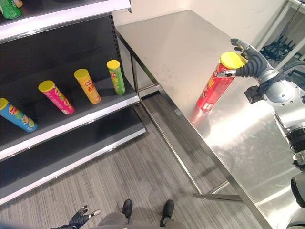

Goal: Put the goods on the table back onto the shelves and tidy them up.

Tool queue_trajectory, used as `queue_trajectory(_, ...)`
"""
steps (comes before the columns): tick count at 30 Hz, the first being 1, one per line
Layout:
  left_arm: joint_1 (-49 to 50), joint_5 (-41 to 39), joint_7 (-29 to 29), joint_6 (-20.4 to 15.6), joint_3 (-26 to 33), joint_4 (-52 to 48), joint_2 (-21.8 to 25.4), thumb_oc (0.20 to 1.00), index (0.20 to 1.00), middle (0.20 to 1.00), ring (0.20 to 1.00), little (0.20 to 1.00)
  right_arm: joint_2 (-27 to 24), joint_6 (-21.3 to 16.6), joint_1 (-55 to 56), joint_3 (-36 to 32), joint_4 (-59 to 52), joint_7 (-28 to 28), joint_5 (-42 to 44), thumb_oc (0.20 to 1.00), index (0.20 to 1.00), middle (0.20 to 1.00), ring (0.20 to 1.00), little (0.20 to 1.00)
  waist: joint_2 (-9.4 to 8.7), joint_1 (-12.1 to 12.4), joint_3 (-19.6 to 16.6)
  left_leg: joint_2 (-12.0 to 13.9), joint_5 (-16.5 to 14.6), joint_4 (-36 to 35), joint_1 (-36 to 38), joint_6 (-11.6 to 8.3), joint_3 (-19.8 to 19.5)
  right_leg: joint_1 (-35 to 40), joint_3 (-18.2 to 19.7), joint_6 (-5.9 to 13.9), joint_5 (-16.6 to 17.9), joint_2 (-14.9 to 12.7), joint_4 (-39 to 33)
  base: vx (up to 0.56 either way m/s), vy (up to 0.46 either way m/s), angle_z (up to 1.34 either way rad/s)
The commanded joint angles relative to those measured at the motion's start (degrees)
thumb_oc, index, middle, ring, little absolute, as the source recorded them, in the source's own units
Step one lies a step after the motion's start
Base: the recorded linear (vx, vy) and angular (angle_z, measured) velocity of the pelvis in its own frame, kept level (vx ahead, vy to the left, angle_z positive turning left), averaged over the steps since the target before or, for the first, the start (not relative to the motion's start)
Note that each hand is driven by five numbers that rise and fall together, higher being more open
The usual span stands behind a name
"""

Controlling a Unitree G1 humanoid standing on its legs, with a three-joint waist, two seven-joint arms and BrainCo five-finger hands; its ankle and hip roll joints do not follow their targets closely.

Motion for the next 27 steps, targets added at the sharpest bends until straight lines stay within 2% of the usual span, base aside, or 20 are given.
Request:
queue_trajectory(1, -2.56, -1.97, 0.63, -1.47, -2.03, 0.89, 3.37, 1.000, 1.000, 1.000, 1.000, 1.000, -0.09, -0.06, -8.65, 4.36, 2.12, -1.03, -2.02, 1.000, 1.000, 1.000, 1.000, 1.000, -2.85, 1.30, 0.11, 1.80, 1.55, -1.14, -2.18, -6.03, -2.37, 6.83, 0.32, 6.85, -6.34, -3.95, 0.40, 0.00, 0.000, 0.00)
queue_trajectory(13, -2.98, -2.04, 0.63, -1.33, -2.67, 0.86, 3.62, 1.000, 1.000, 1.000, 1.000, 1.000, 2.32, 1.23, -9.92, 5.56, 6.62, 0.28, -0.19, 1.000, 1.000, 1.000, 1.000, 1.000, -3.04, 1.59, 0.42, 1.81, 1.59, -1.14, -2.24, -6.06, -2.57, 6.77, 0.30, 6.71, -6.39, -3.86, 0.43, 0.00, 0.000, 0.00)
queue_trajectory(14, -3.18, -1.96, 0.66, -1.25, -2.76, 1.02, 3.73, 1.000, 1.000, 1.000, 1.000, 1.000, 2.57, 1.66, -10.66, 6.26, 7.75, 0.50, -0.59, 0.347, 0.347, 0.347, 0.347, 0.347, -3.14, 1.69, 0.46, 1.85, 1.56, -1.14, -2.22, -6.08, -2.63, 6.82, 0.25, 6.67, -6.42, -3.86, 0.39, 0.00, 0.000, 0.00)
queue_trajectory(15, -3.24, -2.02, 0.67, -1.21, -2.81, 1.14, 3.69, 1.000, 1.000, 1.000, 1.000, 1.000, 2.84, 1.93, -10.79, 6.36, 8.44, 0.48, -0.76, 0.200, 0.200, 0.200, 0.200, 0.200, -3.18, 1.65, 0.45, 1.83, 1.53, -1.14, -2.18, -6.08, -2.66, 6.85, 0.28, 6.66, -6.40, -3.84, 0.38, 0.00, 0.000, 0.00)
queue_trajectory(21, -3.39, -2.28, 0.84, -0.98, -2.32, 1.56, 3.71, 1.000, 1.000, 1.000, 1.000, 1.000, 3.83, 2.47, -11.10, 6.04, 9.11, -0.04, -1.39, 0.200, 0.200, 0.200, 0.200, 0.200, -3.42, 1.48, 0.44, 1.80, 1.40, -1.14, -2.03, -5.95, -2.59, 6.89, 0.62, 6.70, -6.34, -3.80, 0.42, 0.00, 0.000, 0.00)
queue_trajectory(27, -3.26, -2.76, 1.47, -0.66, -1.35, 1.34, 3.24, 1.000, 1.000, 1.000, 1.000, 1.000, 4.55, 0.61, -5.06, -1.63, 2.15, -3.27, 1.06, 0.200, 0.200, 0.200, 0.200, 0.200, -3.31, 1.17, 0.52, 1.64, 1.26, -1.14, -1.77, -5.56, -2.49, 6.59, 1.40, 6.81, -6.15, -3.91, 0.56, 0.00, 0.000, 0.00)
